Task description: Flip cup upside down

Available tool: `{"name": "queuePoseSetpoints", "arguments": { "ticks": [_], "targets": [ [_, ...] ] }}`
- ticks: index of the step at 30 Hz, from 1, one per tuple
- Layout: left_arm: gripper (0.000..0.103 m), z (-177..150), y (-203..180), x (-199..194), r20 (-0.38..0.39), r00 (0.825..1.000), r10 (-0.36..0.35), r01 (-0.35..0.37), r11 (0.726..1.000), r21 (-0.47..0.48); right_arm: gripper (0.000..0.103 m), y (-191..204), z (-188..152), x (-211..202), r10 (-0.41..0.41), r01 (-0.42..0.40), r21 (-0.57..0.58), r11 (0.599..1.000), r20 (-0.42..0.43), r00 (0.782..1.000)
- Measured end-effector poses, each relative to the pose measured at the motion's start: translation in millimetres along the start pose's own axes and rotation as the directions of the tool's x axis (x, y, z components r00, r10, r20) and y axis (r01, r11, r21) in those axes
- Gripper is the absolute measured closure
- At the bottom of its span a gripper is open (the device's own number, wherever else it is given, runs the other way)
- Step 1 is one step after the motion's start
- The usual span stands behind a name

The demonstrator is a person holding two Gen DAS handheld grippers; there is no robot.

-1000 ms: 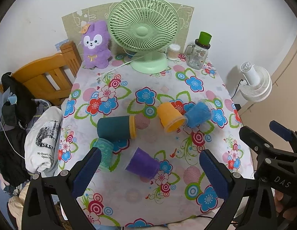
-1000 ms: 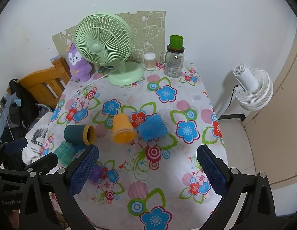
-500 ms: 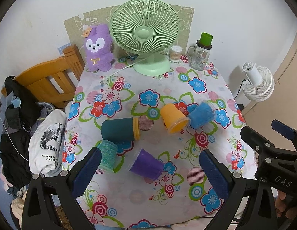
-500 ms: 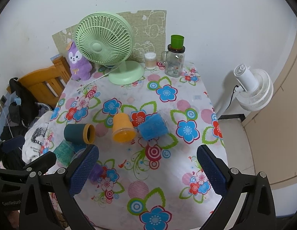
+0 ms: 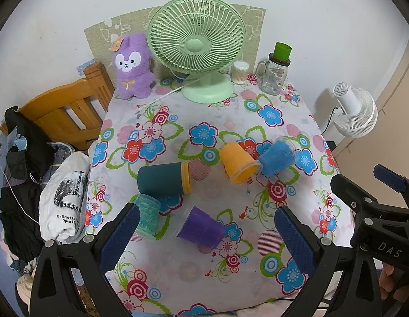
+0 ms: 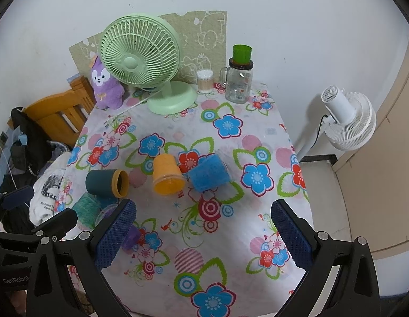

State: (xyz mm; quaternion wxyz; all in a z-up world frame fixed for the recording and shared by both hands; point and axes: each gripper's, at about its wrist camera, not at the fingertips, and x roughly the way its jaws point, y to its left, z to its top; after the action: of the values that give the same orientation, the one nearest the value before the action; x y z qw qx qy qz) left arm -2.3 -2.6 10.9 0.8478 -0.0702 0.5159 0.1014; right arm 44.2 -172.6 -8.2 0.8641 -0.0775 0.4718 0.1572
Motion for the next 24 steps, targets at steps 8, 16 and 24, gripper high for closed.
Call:
{"name": "queuePoseSetpoints", "arguments": {
  "ticks": [8,16,24],
  "targets": [
    [0.000,3,-4,14,-0.027,1.000,-0.006,0.006,1.000,0.005,0.000,-6,4,14,-0.013,0.013,0.001,1.000,-0.024,1.000],
    [0.000,13,-4,38,-0.076,0.997,-0.019,0.017,1.000,-0.027,0.000,-14,16,39,-0.022,0.022,0.003,1.000,-0.051,0.998],
    [0.000,29,-10,76,-0.133,0.991,-0.036,0.028,0.997,-0.065,0.000,-25,35,75,-0.032,0.032,-0.009,0.999,-0.082,0.996]
  ]
}}
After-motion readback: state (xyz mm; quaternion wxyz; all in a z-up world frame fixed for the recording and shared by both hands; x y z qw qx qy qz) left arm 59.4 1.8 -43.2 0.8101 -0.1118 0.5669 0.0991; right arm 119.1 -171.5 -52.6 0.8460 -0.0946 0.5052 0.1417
